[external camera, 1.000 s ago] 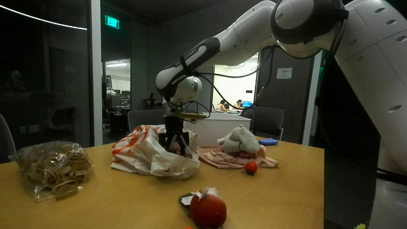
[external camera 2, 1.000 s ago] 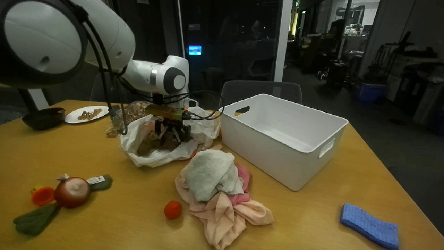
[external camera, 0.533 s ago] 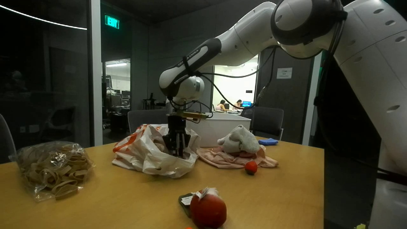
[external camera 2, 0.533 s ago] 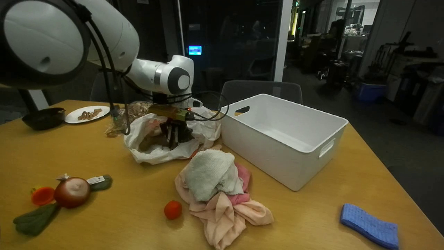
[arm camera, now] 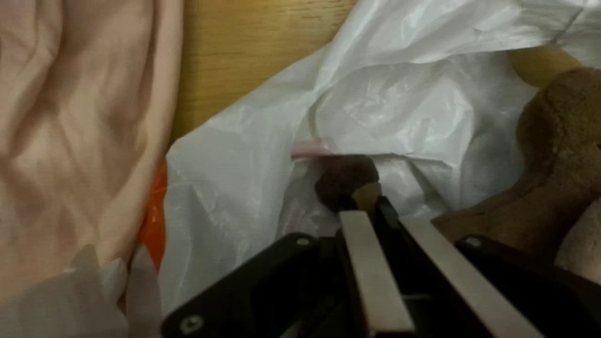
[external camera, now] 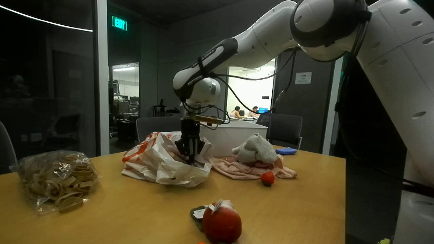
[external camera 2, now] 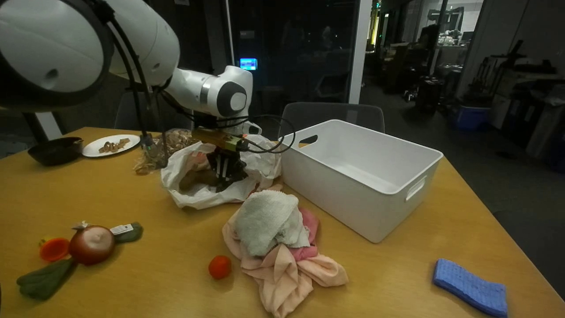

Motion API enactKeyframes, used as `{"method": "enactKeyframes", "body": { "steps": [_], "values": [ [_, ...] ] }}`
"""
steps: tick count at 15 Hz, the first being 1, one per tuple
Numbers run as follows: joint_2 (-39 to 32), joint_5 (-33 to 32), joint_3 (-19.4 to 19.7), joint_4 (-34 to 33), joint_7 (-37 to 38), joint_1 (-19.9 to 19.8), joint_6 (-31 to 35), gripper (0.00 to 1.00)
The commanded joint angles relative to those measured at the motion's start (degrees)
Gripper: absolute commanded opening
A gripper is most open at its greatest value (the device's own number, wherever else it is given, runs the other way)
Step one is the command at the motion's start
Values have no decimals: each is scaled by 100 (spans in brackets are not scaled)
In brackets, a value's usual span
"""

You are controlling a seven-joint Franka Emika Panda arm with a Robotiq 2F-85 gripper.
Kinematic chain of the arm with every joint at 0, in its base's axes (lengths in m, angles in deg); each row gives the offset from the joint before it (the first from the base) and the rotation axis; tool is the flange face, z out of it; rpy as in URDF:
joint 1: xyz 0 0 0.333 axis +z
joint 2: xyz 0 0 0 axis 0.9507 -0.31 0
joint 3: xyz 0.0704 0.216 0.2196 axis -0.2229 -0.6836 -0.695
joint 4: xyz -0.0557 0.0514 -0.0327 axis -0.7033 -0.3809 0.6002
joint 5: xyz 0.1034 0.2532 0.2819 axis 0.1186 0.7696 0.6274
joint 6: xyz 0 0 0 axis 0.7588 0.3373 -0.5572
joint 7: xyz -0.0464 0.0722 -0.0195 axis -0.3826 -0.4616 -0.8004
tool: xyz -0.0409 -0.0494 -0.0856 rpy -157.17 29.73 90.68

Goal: Remove the white towel and moose toy out of the plastic bag

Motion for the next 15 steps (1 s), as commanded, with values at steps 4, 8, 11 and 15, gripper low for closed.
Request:
{"method": "enactKeyframes", "body": {
  "steps": [4,8,11,15],
  "values": [
    [979,966,82,-177,1172,-41,-1869,3],
    [1430,1006,230,-364,2432,6,-3105,3],
    [1611,1216,351,-507,3205,-29,-4075,3],
    [1844,764,553,-352,4225,26,-4086,3]
  ]
}}
